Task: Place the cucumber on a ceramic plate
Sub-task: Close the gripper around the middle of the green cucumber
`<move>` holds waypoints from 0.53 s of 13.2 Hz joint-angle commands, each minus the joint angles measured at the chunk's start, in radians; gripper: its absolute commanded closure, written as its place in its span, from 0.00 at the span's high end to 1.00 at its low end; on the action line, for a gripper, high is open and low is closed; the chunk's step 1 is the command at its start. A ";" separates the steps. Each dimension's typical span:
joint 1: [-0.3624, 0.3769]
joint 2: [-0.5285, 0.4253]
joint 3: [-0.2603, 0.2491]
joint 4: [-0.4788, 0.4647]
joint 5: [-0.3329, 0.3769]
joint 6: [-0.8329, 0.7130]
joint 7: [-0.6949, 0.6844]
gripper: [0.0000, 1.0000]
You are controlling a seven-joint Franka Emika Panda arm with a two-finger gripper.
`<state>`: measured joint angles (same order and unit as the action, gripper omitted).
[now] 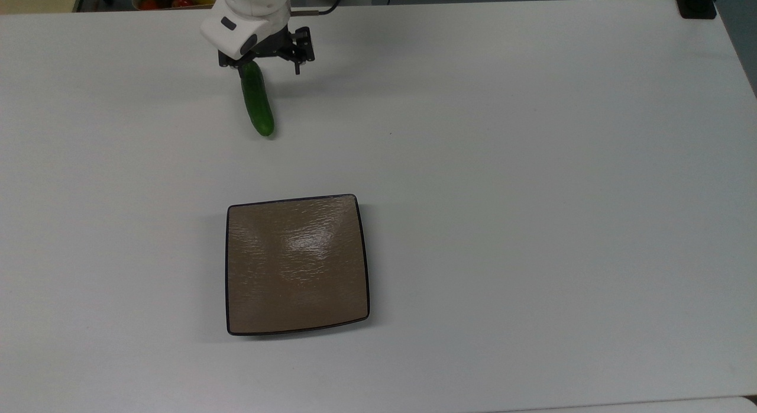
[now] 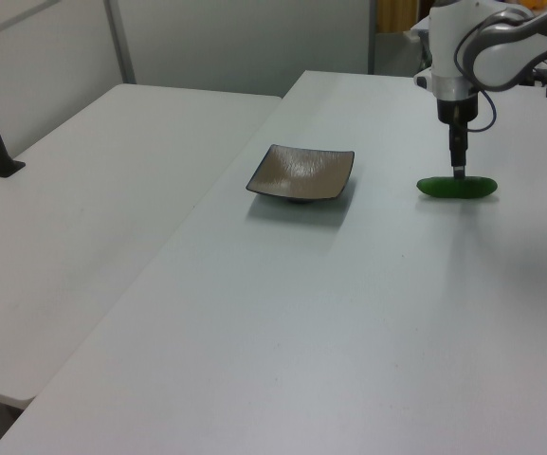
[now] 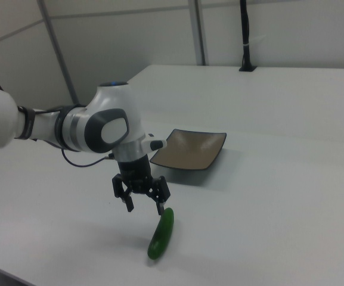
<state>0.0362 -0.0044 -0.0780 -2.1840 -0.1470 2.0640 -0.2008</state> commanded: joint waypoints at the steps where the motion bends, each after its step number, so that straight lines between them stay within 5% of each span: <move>1: -0.010 0.003 -0.005 -0.071 -0.023 0.106 -0.023 1.00; 7: -0.045 0.058 -0.005 -0.115 -0.062 0.254 -0.023 1.00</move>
<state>0.0087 0.0418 -0.0785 -2.2688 -0.1823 2.2443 -0.2036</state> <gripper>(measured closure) 0.000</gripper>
